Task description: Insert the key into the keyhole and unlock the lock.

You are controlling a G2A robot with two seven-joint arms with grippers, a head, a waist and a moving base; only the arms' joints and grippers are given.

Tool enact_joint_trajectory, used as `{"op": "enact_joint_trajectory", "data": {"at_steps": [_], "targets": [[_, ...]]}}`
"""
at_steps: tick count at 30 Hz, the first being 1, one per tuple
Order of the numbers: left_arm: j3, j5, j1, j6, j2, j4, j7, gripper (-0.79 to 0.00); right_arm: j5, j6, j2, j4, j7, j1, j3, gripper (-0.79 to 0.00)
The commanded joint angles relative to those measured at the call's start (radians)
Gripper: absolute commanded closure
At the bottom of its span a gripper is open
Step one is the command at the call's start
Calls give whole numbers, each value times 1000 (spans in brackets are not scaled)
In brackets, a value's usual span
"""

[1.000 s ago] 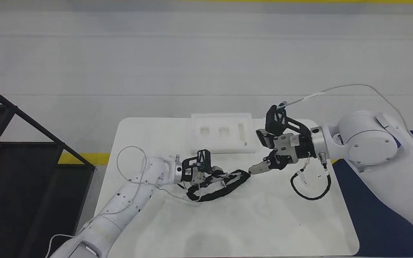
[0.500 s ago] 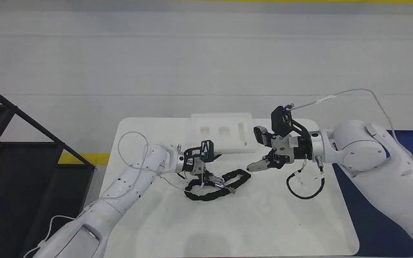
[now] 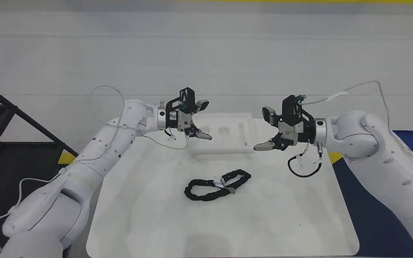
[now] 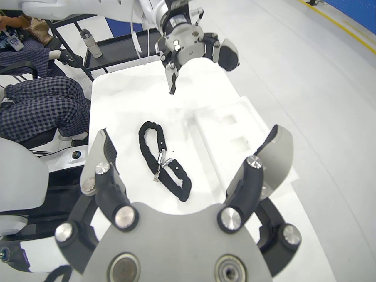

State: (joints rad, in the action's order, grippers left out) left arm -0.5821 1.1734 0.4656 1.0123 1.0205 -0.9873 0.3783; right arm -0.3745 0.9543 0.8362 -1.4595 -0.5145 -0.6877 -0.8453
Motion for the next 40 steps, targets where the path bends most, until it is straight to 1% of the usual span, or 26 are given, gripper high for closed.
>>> {"op": "enact_joint_trajectory", "data": {"at_steps": [1,4,8,14,18,23,40], "targets": [[35,-37,-52,0,-15,17,36,-785,-9,47,13,47,5,40,17,-785],[89,-68,-118,0,-32,44,56,-785,-11,58,36,98,8,104,55,-785],[162,-111,-192,0,-44,76,56,-785,8,58,62,161,7,184,106,-785],[285,-178,-276,0,-47,105,-21,-785,61,58,91,244,-19,280,183,-785],[327,-245,-320,0,-46,135,-22,-785,84,58,105,280,-20,323,217,-785],[364,-300,-339,0,-44,159,-9,-785,91,58,115,309,-9,356,246,-785],[365,-307,-339,0,-44,164,-3,-785,96,58,116,315,-1,360,248,-785]]}}
